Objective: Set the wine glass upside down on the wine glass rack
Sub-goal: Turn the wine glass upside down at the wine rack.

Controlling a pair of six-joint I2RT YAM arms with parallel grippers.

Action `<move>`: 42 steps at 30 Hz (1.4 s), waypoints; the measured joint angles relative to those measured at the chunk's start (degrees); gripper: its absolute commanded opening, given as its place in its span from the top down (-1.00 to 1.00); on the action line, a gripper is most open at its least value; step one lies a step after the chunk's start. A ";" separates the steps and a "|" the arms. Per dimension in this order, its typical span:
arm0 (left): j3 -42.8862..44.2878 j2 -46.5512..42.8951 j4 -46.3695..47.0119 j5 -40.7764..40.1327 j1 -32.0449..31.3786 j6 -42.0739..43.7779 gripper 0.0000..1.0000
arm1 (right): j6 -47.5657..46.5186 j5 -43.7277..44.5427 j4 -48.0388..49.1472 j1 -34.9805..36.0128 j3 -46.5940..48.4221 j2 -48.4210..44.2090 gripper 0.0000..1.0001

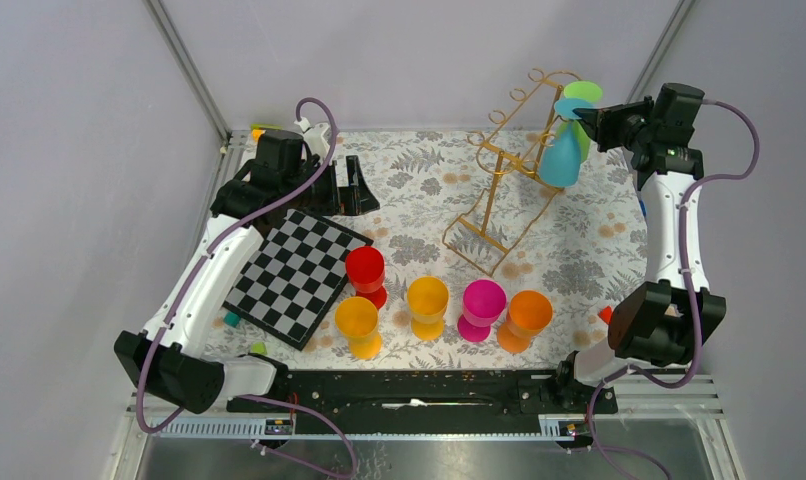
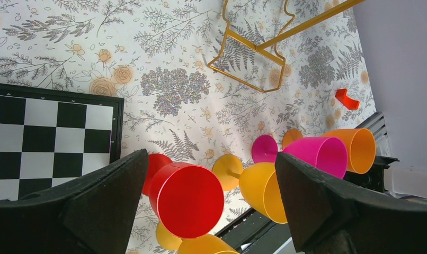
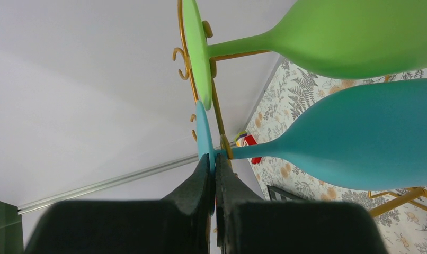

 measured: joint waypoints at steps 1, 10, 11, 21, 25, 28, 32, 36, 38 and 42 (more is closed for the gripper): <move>0.00 0.00 0.00 0.00 0.00 -0.02 -0.98 | 0.00 -0.02 0.17 0.00 -0.07 0.13 1.00; 0.00 0.00 0.02 0.00 0.00 -0.57 -0.98 | 0.02 -0.17 1.01 0.04 -0.61 0.24 0.98; 0.00 0.00 0.00 0.00 0.00 -0.59 -0.98 | 0.02 -0.17 1.05 0.09 -0.70 0.24 0.92; 0.00 0.00 0.00 0.02 0.00 -0.98 -0.98 | 0.37 -1.11 1.92 0.24 -1.49 0.22 0.51; 0.00 0.00 0.00 0.02 0.00 -1.03 -0.98 | 0.31 -1.20 2.10 0.24 -1.46 0.07 0.39; 0.00 0.02 0.00 0.02 0.00 -1.03 -0.98 | 0.09 -1.20 1.99 0.24 -1.25 -0.02 0.30; 0.00 0.02 0.02 0.04 0.00 -1.05 -0.98 | -0.46 -1.18 0.83 0.24 -0.48 -0.11 0.14; 0.00 0.02 0.00 0.04 0.00 -1.05 -0.98 | -1.36 -1.07 -1.11 0.24 0.35 -0.50 0.03; 0.00 0.04 0.00 0.04 0.00 -1.05 -0.98 | -2.05 -0.98 -1.97 0.24 0.66 -0.85 -0.03; 0.00 0.17 0.00 0.07 0.00 -1.05 -0.98 | -2.97 -0.94 -3.56 0.22 1.18 -1.73 -0.12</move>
